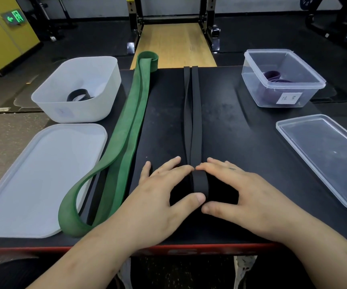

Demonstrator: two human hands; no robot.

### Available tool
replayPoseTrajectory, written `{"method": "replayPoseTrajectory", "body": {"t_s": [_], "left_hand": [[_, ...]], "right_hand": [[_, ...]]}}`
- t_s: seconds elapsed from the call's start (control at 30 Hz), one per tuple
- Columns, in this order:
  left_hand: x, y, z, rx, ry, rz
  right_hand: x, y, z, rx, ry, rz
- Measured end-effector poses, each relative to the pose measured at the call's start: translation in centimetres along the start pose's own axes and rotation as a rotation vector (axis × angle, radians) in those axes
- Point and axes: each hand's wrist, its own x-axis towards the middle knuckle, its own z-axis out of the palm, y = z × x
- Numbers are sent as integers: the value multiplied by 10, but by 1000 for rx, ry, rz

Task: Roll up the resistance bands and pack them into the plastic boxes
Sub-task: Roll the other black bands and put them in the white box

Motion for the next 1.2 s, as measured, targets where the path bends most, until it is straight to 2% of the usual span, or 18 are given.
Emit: {"method": "replayPoseTrajectory", "body": {"t_s": [0.27,0.47,0.7,0.9,1.2], "left_hand": [[-3,-6,0,23,-18,64],[-1,-5,6,45,48,54],[-23,-5,5,31,19,139],[-34,-5,10,43,-2,120],[-32,0,7,10,102,70]], "right_hand": [[3,4,-1,37,30,-18],[3,7,-1,38,68,-38],[-15,0,-3,17,4,-107],[-22,2,6,4,12,-170],[-14,1,9,20,28,-142]]}}
